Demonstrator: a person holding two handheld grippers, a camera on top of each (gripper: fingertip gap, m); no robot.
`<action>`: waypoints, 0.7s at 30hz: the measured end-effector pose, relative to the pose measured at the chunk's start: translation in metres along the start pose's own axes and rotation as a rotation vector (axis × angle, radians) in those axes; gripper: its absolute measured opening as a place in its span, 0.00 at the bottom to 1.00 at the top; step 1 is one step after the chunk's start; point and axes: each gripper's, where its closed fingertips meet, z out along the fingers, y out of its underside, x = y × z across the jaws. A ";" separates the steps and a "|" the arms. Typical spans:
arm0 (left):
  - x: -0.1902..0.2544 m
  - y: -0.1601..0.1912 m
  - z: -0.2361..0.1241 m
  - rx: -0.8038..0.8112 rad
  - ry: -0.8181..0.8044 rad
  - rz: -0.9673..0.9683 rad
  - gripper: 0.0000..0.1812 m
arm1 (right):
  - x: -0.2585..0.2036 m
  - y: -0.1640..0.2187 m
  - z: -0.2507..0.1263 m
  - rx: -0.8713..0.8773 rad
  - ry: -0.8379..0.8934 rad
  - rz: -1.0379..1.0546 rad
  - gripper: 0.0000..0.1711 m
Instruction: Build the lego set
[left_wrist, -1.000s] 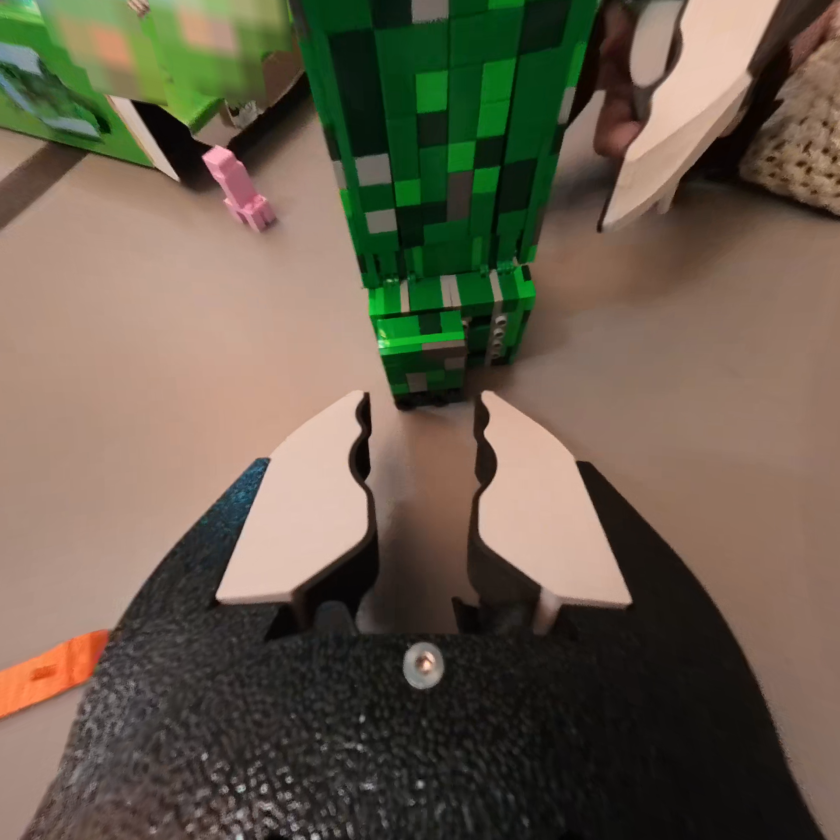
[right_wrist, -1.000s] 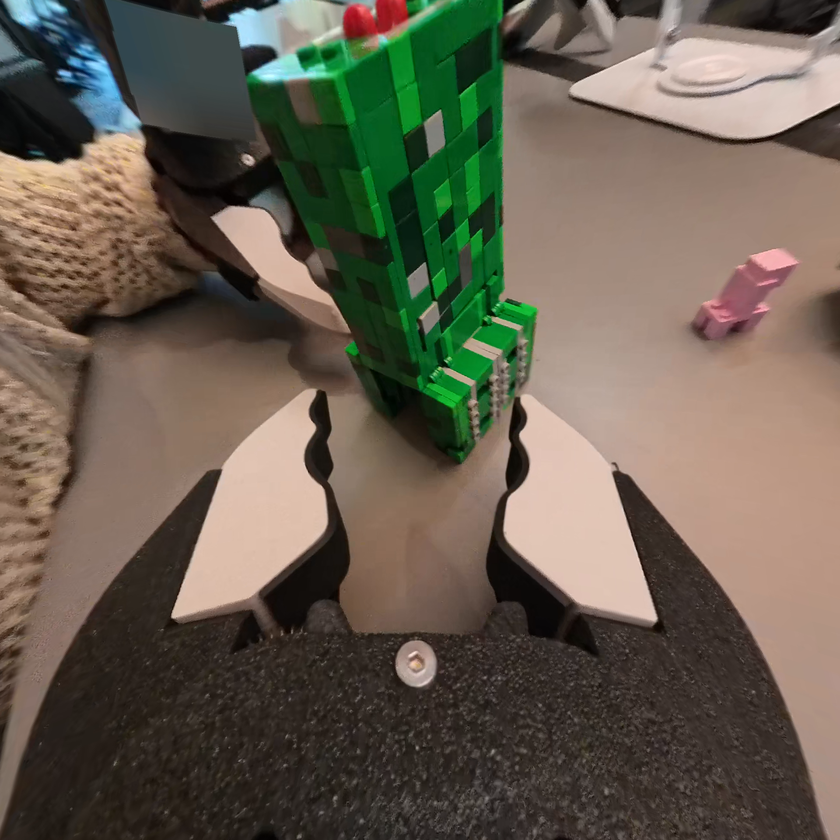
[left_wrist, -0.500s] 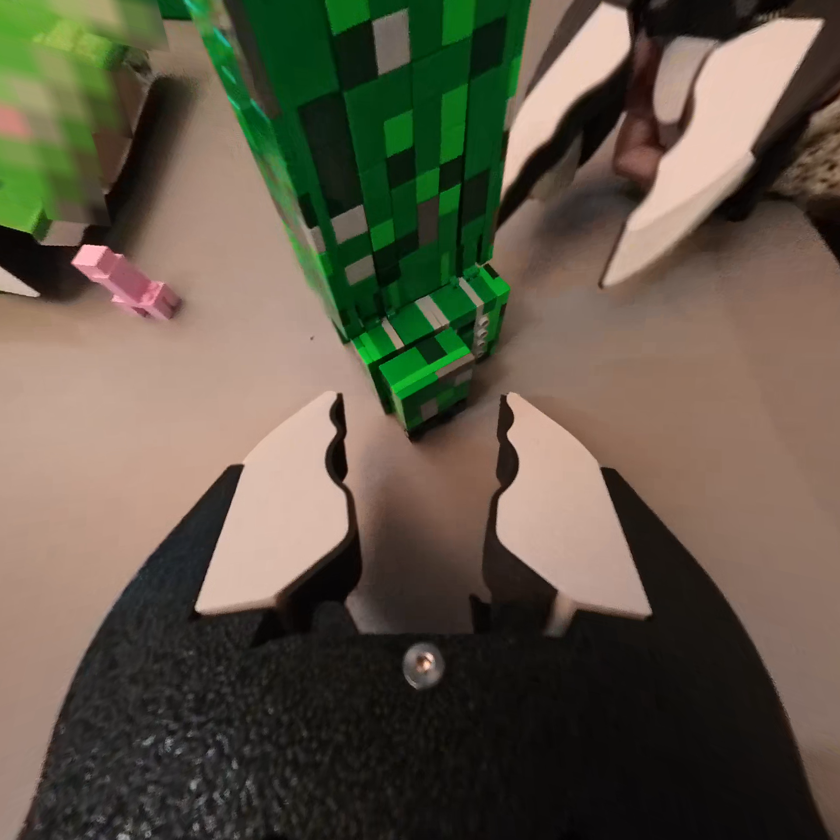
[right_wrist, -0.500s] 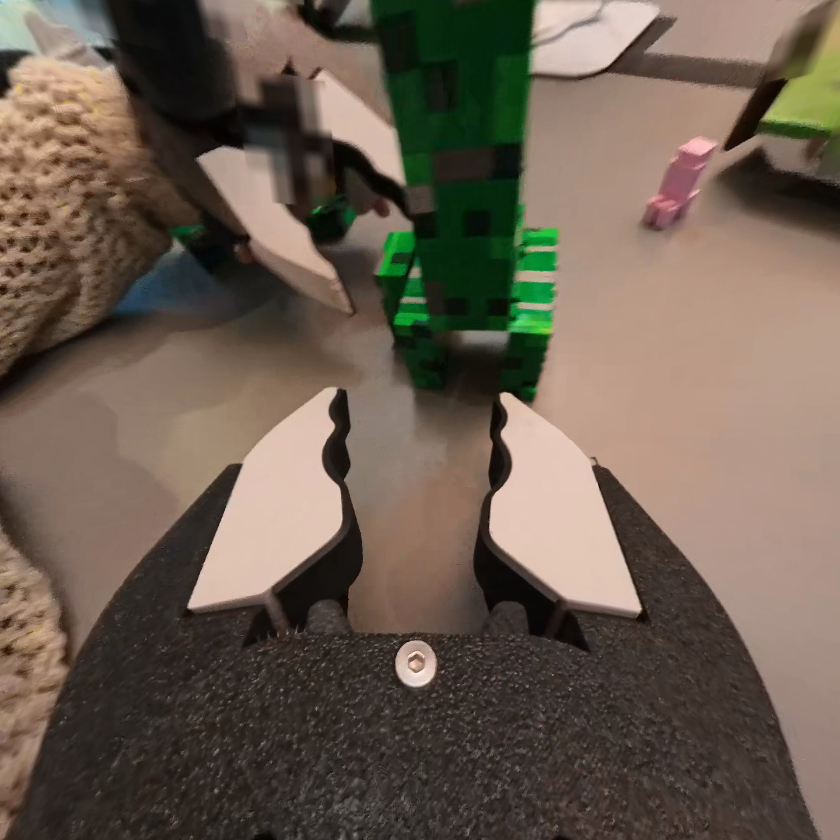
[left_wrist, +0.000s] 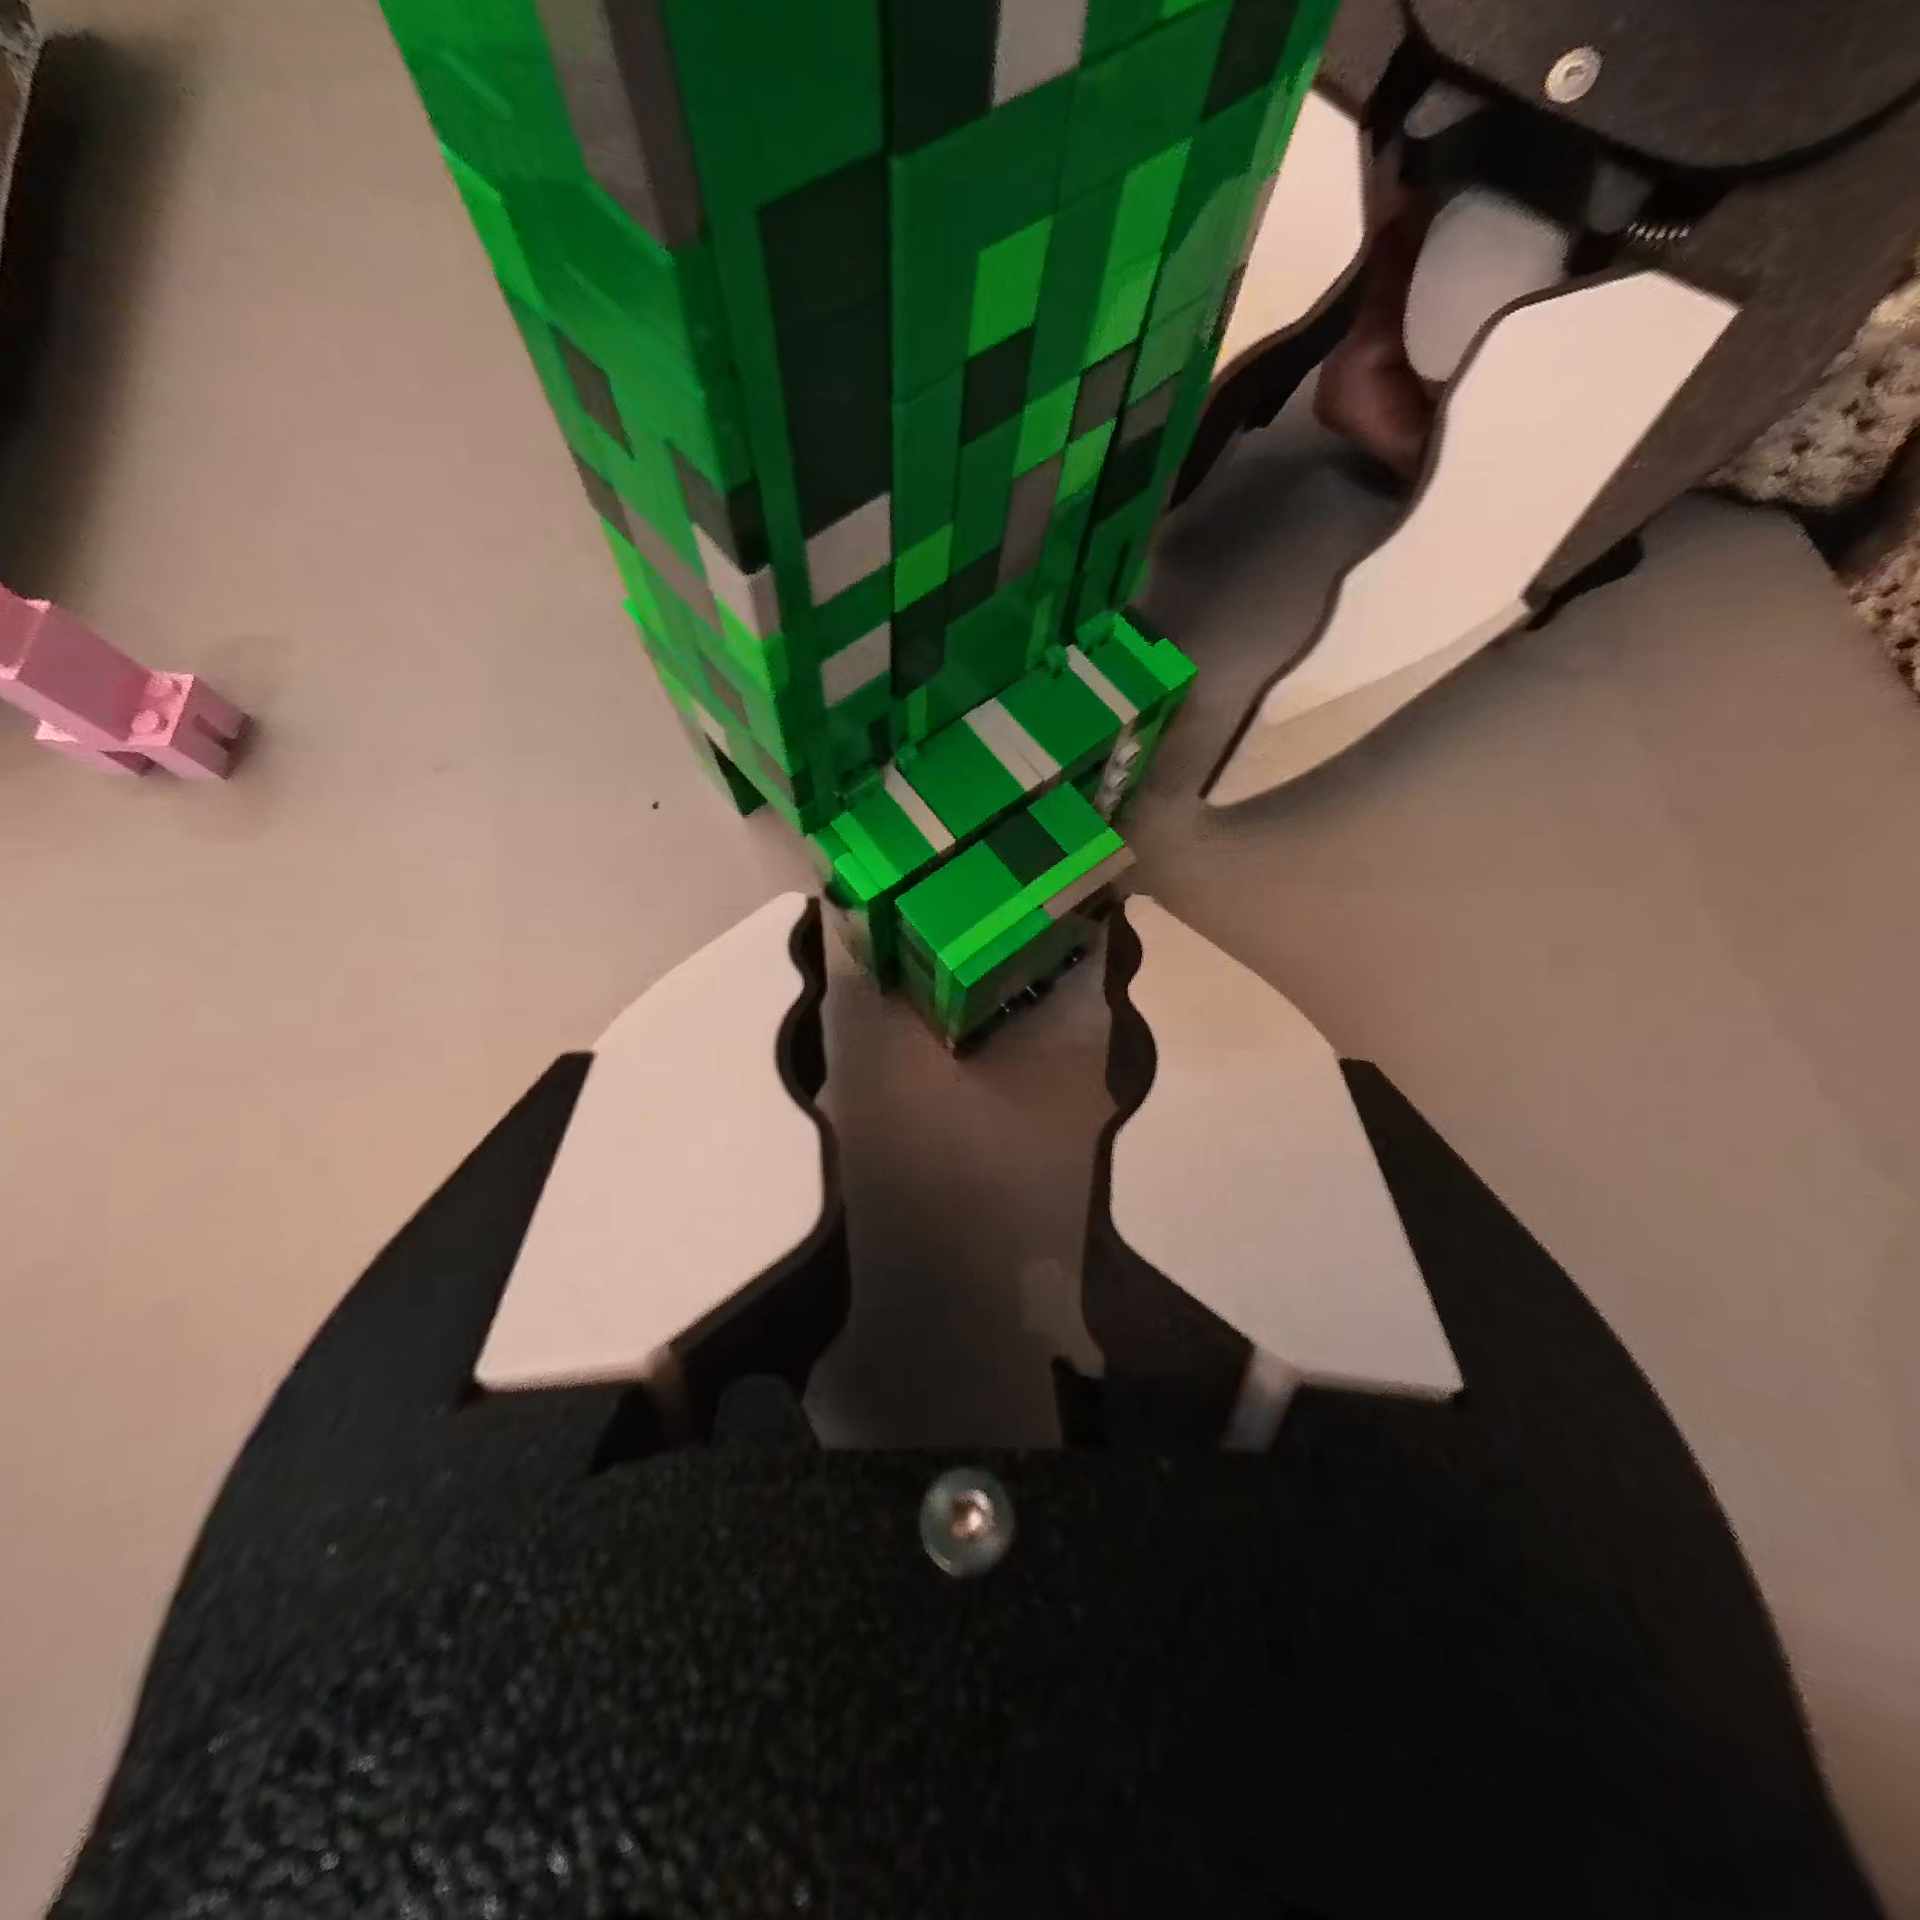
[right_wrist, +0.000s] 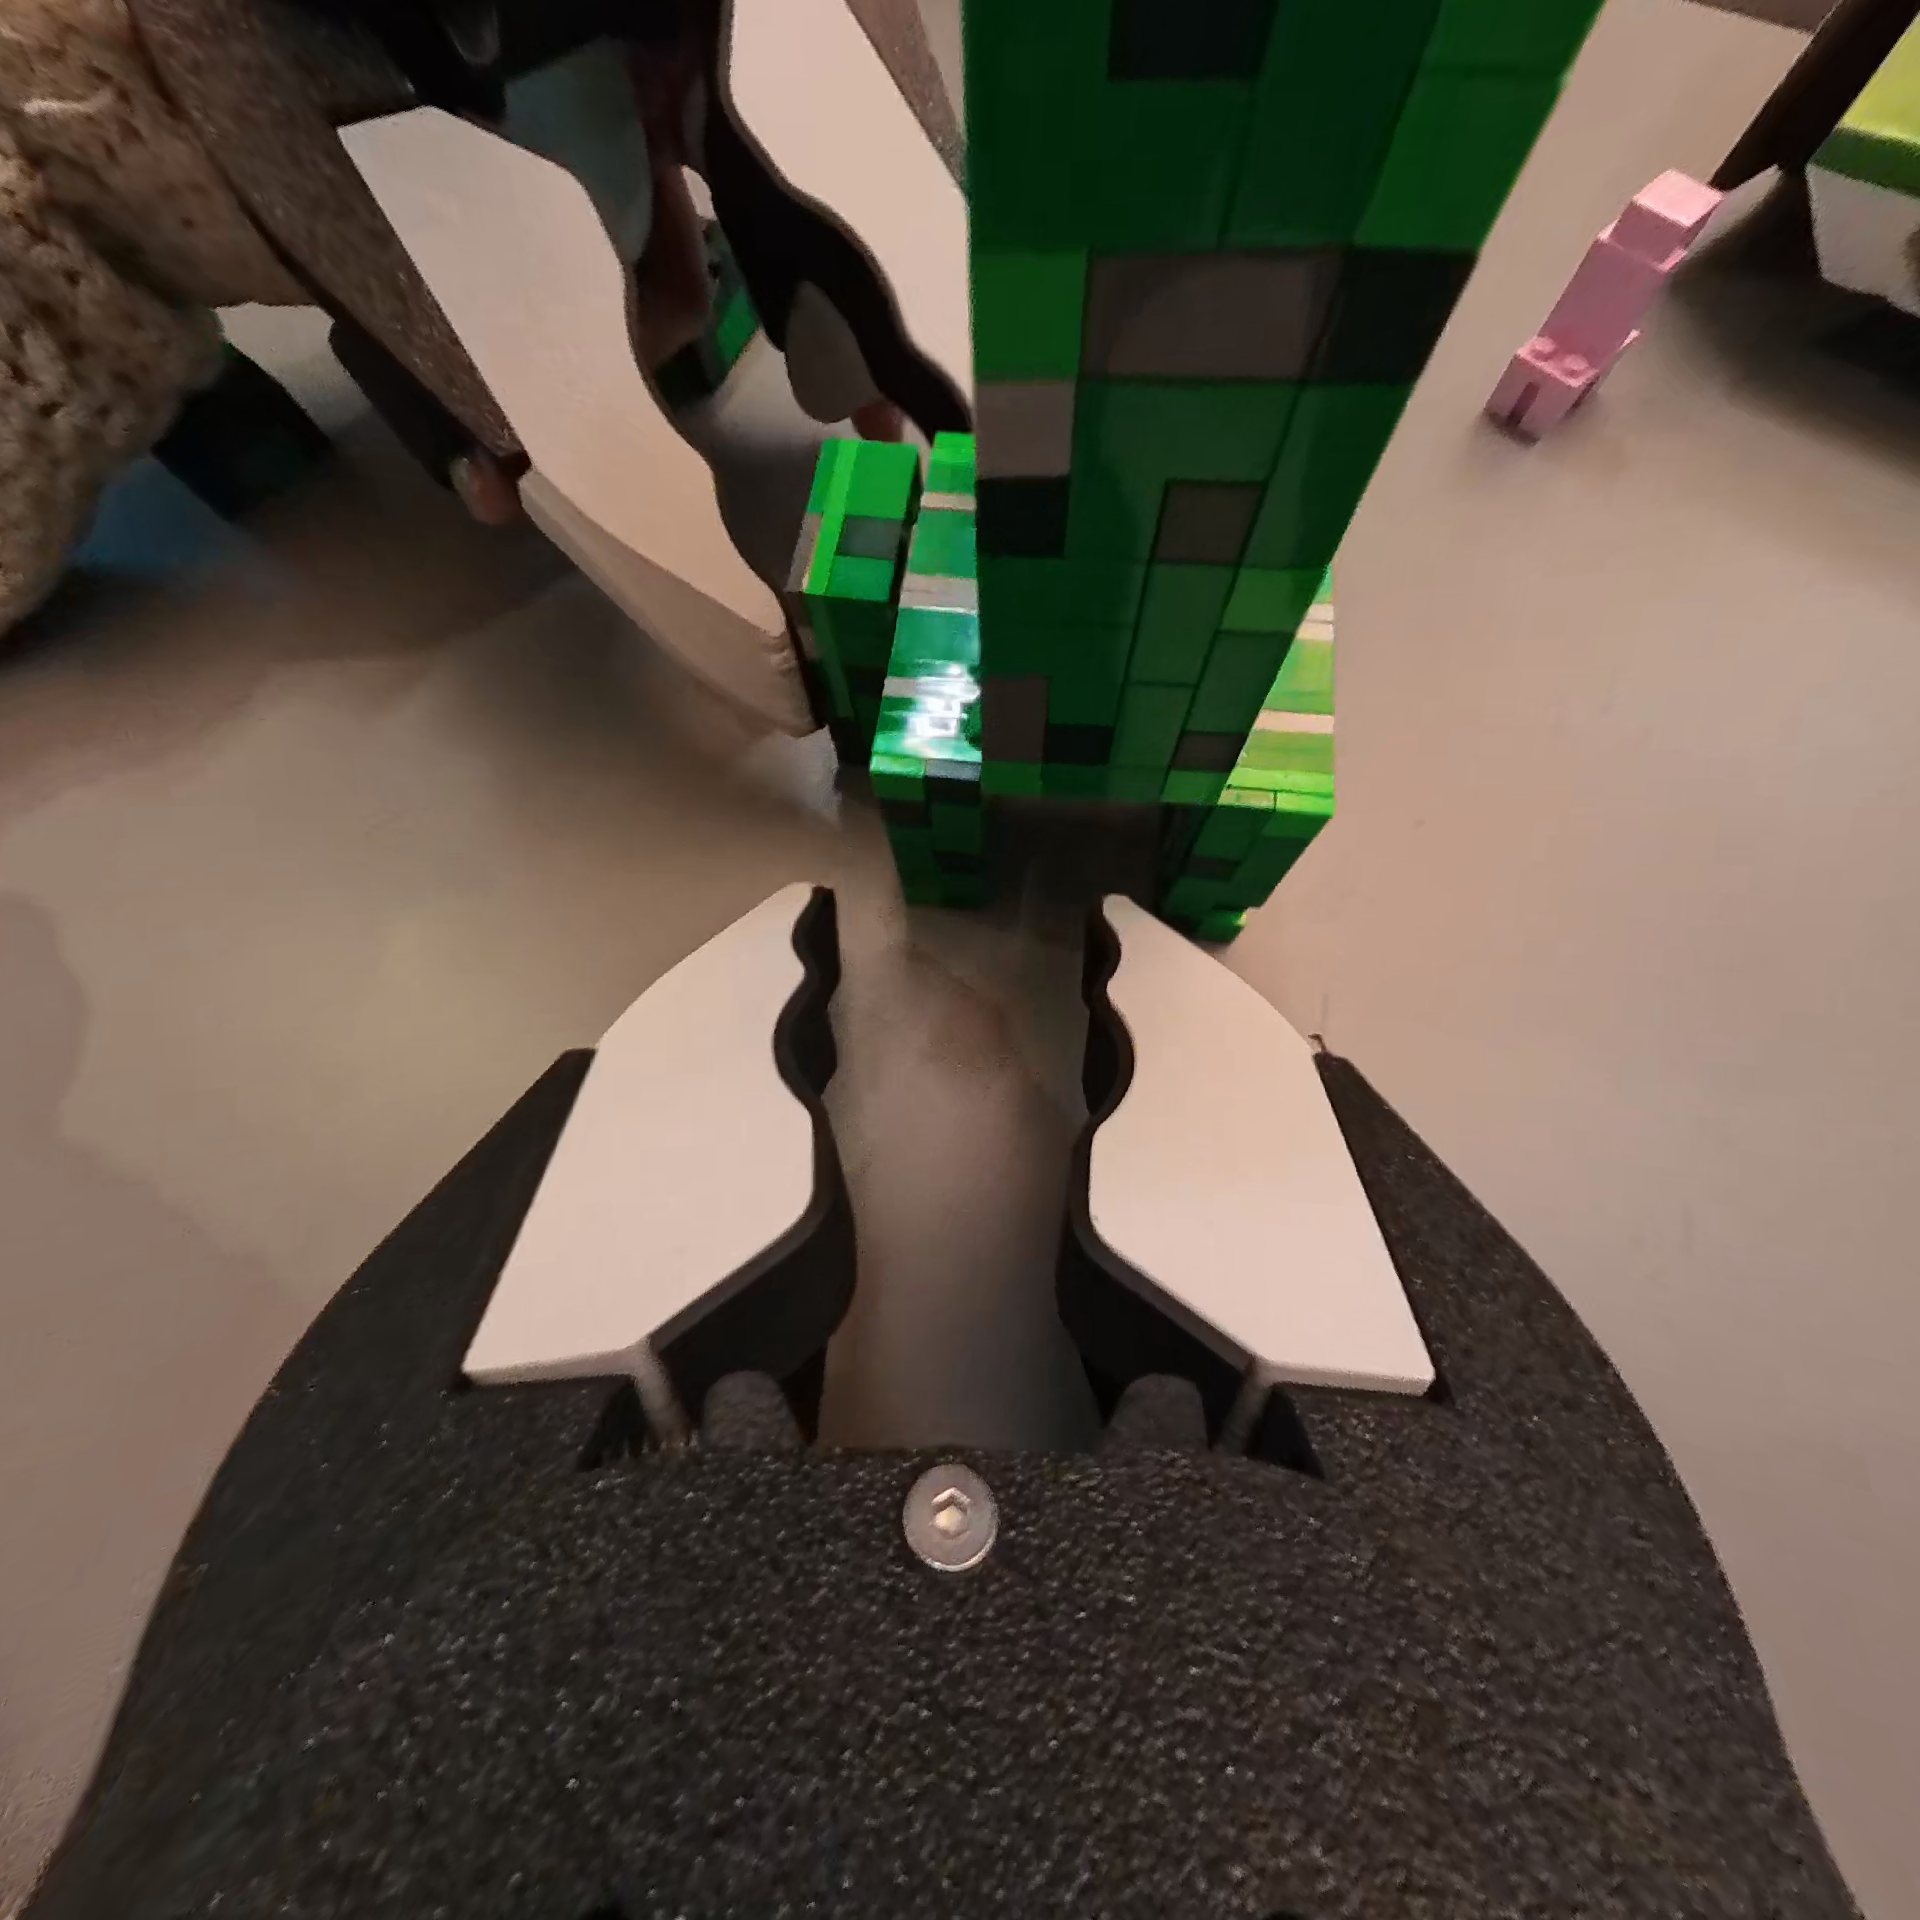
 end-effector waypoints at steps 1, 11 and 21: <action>0.001 0.000 0.000 0.000 0.000 0.001 0.28 | 0.001 -0.001 0.001 0.002 0.010 -0.003 0.25; 0.010 -0.001 0.002 0.025 -0.072 -0.011 0.23 | 0.005 -0.004 -0.002 0.030 -0.074 -0.143 0.18; 0.014 -0.003 -0.020 0.064 -0.236 -0.153 0.38 | 0.010 0.002 -0.014 0.038 -0.129 -0.099 0.18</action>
